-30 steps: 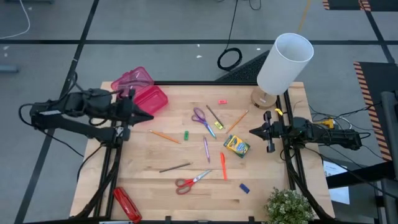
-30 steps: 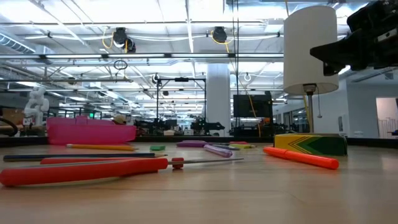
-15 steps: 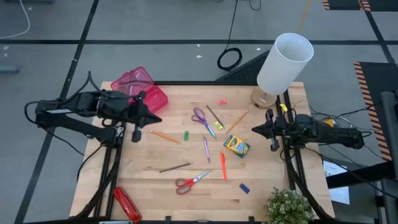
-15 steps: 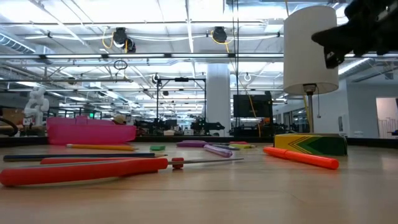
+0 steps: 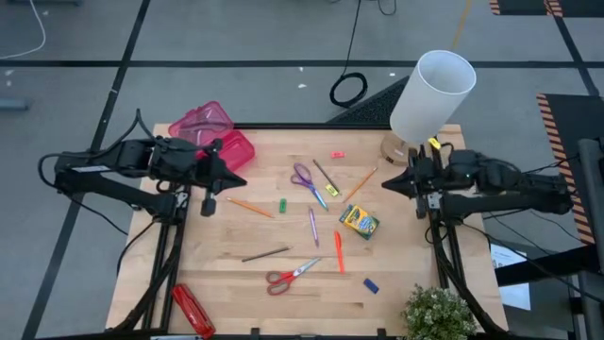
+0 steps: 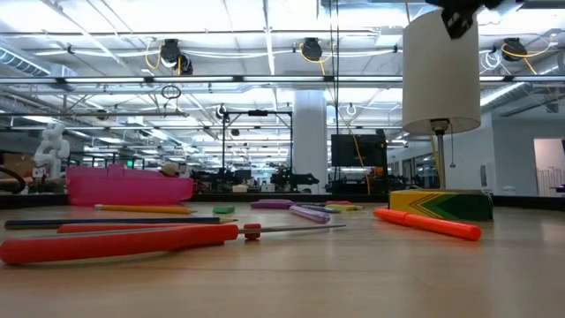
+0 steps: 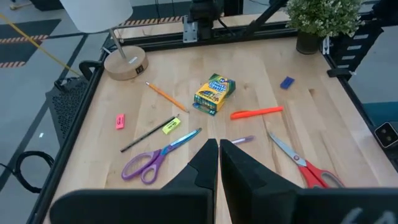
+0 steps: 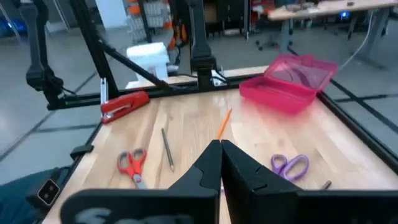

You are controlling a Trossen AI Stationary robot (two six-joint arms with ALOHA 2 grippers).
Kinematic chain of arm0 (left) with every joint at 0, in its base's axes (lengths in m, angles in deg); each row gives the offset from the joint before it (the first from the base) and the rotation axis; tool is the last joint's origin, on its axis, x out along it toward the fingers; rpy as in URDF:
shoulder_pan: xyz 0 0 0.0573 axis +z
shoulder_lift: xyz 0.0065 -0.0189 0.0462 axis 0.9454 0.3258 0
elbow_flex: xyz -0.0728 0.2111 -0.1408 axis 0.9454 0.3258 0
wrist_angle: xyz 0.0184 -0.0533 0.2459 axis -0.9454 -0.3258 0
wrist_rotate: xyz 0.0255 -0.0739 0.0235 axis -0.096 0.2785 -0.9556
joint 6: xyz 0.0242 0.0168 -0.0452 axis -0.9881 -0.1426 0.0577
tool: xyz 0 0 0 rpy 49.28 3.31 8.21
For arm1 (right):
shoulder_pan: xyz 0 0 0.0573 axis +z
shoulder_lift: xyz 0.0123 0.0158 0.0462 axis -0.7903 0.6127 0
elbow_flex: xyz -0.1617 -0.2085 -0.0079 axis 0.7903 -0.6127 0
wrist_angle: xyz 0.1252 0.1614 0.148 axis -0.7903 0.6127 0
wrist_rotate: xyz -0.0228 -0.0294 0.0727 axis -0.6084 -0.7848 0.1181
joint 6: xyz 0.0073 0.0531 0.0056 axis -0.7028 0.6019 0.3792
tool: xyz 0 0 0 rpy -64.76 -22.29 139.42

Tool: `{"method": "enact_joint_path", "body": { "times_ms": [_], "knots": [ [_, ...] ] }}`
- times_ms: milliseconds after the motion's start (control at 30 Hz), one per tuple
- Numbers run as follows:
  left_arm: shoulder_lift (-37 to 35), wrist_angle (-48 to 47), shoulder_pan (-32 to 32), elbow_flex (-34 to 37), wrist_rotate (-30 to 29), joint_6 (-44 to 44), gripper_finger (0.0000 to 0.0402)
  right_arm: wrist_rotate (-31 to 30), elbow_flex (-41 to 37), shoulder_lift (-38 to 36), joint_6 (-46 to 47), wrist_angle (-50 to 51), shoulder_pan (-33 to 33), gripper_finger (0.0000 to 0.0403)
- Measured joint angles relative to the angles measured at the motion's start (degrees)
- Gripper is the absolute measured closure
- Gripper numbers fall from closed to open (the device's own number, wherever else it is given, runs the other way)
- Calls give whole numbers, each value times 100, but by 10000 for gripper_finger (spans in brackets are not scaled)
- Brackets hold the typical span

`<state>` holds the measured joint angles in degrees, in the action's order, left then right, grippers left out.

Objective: Pack school essentials
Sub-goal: Put the violet scissors into the pink supply box

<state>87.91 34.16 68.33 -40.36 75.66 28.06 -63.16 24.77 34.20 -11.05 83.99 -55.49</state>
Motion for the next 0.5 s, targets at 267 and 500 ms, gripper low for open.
{"method": "enact_joint_path", "body": {
  "times_ms": [267, 500],
  "knots": [
    [351, 21, 1, 0, -2, -97, 380, -5, 1401, 1292, 0, 745, 1, 403],
    [991, 188, 3, 0, -373, -381, 380, -6, 1437, 1807, -163, 774, 1, 403]
  ]
}}
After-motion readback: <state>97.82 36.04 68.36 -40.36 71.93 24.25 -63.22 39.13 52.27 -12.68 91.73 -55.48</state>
